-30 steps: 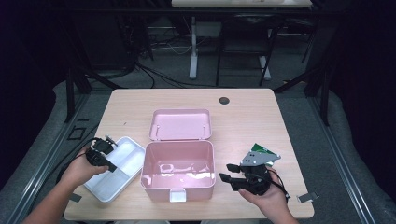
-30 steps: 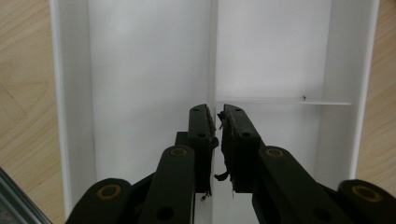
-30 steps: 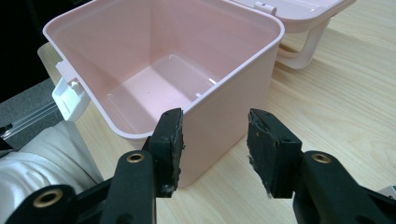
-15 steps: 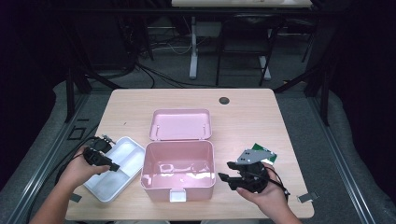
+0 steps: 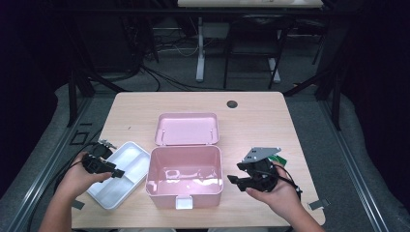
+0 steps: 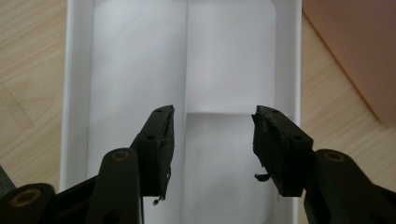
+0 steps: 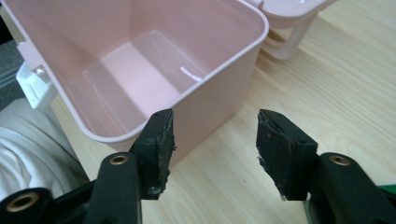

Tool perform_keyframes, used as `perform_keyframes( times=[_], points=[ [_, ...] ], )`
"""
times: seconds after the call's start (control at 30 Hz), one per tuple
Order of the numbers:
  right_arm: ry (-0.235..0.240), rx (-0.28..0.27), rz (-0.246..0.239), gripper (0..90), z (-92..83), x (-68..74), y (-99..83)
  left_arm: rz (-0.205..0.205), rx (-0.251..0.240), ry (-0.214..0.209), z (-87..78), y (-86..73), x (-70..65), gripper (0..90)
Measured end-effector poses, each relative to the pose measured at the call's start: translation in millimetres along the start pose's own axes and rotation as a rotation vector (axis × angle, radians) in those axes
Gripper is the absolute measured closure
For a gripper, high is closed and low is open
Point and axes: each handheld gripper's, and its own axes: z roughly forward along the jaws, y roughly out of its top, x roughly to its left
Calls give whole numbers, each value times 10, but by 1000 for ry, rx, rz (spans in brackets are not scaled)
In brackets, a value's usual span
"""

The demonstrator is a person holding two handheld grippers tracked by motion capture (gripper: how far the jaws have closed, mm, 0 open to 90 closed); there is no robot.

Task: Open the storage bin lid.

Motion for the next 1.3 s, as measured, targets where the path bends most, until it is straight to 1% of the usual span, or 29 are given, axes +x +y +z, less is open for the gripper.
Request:
perform_keyframes(
  times=[0.03, 0.07, 0.1, 0.17, 0.23, 0.27, 0.3, 0.33, 0.37, 0.43, 0.47, 0.53, 0.6, 0.63, 0.67, 0.7, 0.73, 0.8, 0.87, 0.93, 1.0, 1.03, 1.07, 1.17, 1.23, 1.3],
  points=[
    [2, -5, 2, 449, 8, -13, 11, 0, 7, 10, -6, -10, -1, 480],
    [-1, 15, 4, 449, 0, -27, 28, -1, 5, 13, -14, -21, 1, 480],
    [-4, 21, 4, 449, -3, -41, 43, -10, -1, 13, -20, -34, -1, 477],
    [-3, 29, 3, 449, -9, -67, 70, -15, -11, 20, -23, -51, -4, 456],
    [-16, 45, 3, 447, -5, -94, 93, -13, 0, 27, -21, -62, -8, 436],
    [-27, 52, -1, 444, -1, -113, 102, -8, 2, 38, -15, -66, -15, 425],
    [-26, 60, -4, 441, 5, -139, 111, 5, 9, 45, -10, -69, -23, 423],
    [-29, 74, 0, 439, 11, -162, 117, 6, 20, 45, -3, -73, -30, 423],
    [-30, 81, -3, 437, 22, -190, 120, 3, 24, 35, 4, -78, -34, 424],
    [-42, 109, -6, 421, 28, -241, 130, -4, 20, 7, 5, -91, -42, 435],
    [-46, 120, -7, 414, 31, -265, 132, 4, 19, 6, 3, -95, -45, 432],
    [-66, 131, -25, 405, 35, -309, 135, -1, 29, 12, 1, -100, -48, 423],
    [-79, 145, -36, 398, 31, -342, 139, 22, 29, 35, 5, -100, -63, 409],
    [-84, 153, -41, 391, 29, -359, 140, 25, 34, 39, 6, -99, -67, 389],
    [-88, 158, -45, 390, 30, -378, 142, 19, 34, 36, 8, -99, -74, 381],
    [-82, 158, -40, 382, 32, -395, 142, 23, 32, 32, 8, -97, -79, 378],
    [-88, 169, -44, 378, 29, -412, 146, 31, 30, 32, 5, -95, -83, 370],
    [-92, 175, -44, 358, 39, -447, 145, 34, 27, 28, -7, -92, -100, 362],
    [-105, 204, -60, 333, 42, -480, 150, 38, 24, 30, -21, -90, -107, 346],
    [-106, 224, -70, 317, 51, -511, 151, 34, 16, 29, -34, -92, -111, 330],
    [-112, 225, -74, 293, 61, -539, 153, 30, 9, 29, -49, -93, -113, 316],
    [-112, 236, -76, 281, 61, -558, 157, 31, 5, 32, -55, -94, -113, 312],
    [-117, 246, -68, 268, 66, -574, 160, 30, 2, 36, -62, -94, -112, 308],
    [-122, 273, -70, 238, 66, -628, 173, 27, -16, 47, -81, -97, -106, 287],
    [-126, 294, -66, 219, 66, -668, 181, 16, -27, 46, -100, -100, -101, 286],
    [-129, 315, -66, 204, 66, -714, 189, 19, -34, 47, -113, -101, -100, 286]
  ],
)
